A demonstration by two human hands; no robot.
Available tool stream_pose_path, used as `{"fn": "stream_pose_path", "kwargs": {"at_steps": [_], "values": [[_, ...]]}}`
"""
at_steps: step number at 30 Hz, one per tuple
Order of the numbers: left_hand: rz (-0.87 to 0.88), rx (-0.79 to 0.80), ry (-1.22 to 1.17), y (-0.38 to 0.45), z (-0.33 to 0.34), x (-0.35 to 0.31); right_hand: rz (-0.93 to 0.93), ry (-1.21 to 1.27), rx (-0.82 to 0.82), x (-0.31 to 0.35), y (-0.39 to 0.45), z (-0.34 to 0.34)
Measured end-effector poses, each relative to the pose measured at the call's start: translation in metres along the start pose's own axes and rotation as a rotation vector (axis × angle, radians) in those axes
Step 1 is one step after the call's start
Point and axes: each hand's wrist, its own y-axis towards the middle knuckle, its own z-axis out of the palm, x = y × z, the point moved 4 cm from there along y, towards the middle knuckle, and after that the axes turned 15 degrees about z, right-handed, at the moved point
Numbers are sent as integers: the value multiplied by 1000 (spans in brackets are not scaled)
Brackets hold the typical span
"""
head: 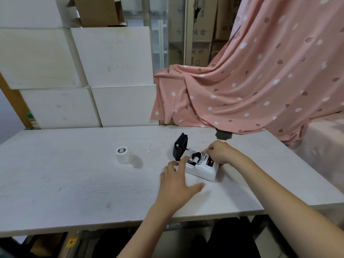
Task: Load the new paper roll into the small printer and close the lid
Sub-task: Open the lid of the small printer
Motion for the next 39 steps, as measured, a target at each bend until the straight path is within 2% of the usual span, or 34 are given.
{"fn": "stream_pose_path", "kwargs": {"at_steps": [5, 8, 10, 13, 15, 19, 22, 28, 39], "values": [[-27, 49, -34, 3, 10, 10, -61, -95, 37, 6, -9, 2], [13, 95, 49, 3, 7, 19, -171, -163, -110, 15, -14, -8], [18, 87, 61, 4, 6, 21, -311, -137, -205, 26, -20, -14], [10, 70, 101, 5, 7, 19, -478, -240, -78, 46, -31, -7], [-1, 55, 103, 5, 8, 16, -490, -360, -3, 56, -32, -1], [5, 31, 141, 6, 8, 12, -438, -505, 35, 67, -27, 4], [-4, 31, 161, 6, 9, 13, -425, -505, 90, 69, -24, 7], [5, 21, 142, 11, 8, 16, -458, -546, 91, 71, -19, 15], [3, 8, 104, 14, 7, 15, -484, -427, 127, 59, -15, 13]]}}
